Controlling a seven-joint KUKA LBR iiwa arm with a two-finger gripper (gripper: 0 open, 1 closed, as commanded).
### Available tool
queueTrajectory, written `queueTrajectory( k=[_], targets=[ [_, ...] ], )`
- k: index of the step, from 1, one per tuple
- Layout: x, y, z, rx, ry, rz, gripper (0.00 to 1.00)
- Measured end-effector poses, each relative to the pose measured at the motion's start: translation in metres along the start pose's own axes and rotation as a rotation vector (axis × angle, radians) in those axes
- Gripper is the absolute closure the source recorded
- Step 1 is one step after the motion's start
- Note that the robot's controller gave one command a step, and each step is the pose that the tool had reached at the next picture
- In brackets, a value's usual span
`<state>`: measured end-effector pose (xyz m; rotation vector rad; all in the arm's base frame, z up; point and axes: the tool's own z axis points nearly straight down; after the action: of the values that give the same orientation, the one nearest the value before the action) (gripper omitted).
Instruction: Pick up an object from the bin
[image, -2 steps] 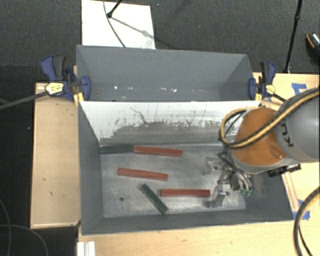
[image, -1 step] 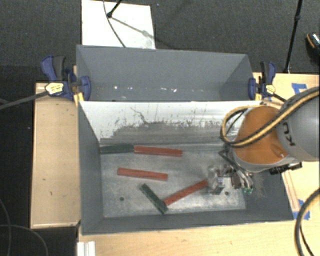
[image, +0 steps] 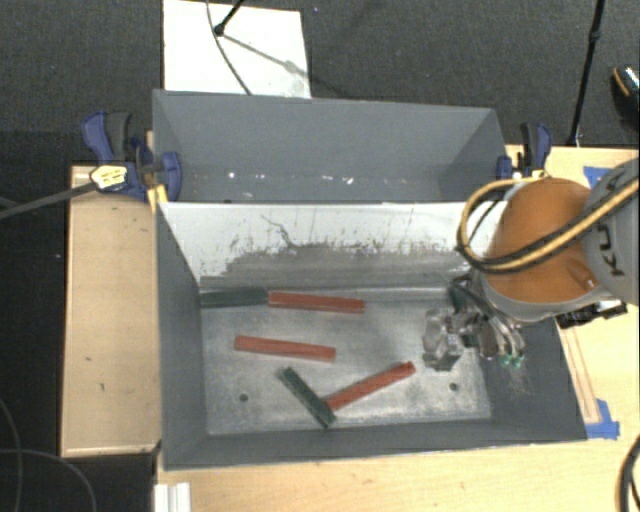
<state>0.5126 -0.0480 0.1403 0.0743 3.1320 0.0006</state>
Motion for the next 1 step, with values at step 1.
queueTrajectory(
  k=[1],
  targets=[
    [0.0017, -0.0006, 0.0038, 0.000, 0.007, -0.003, 0.00]
  ],
)
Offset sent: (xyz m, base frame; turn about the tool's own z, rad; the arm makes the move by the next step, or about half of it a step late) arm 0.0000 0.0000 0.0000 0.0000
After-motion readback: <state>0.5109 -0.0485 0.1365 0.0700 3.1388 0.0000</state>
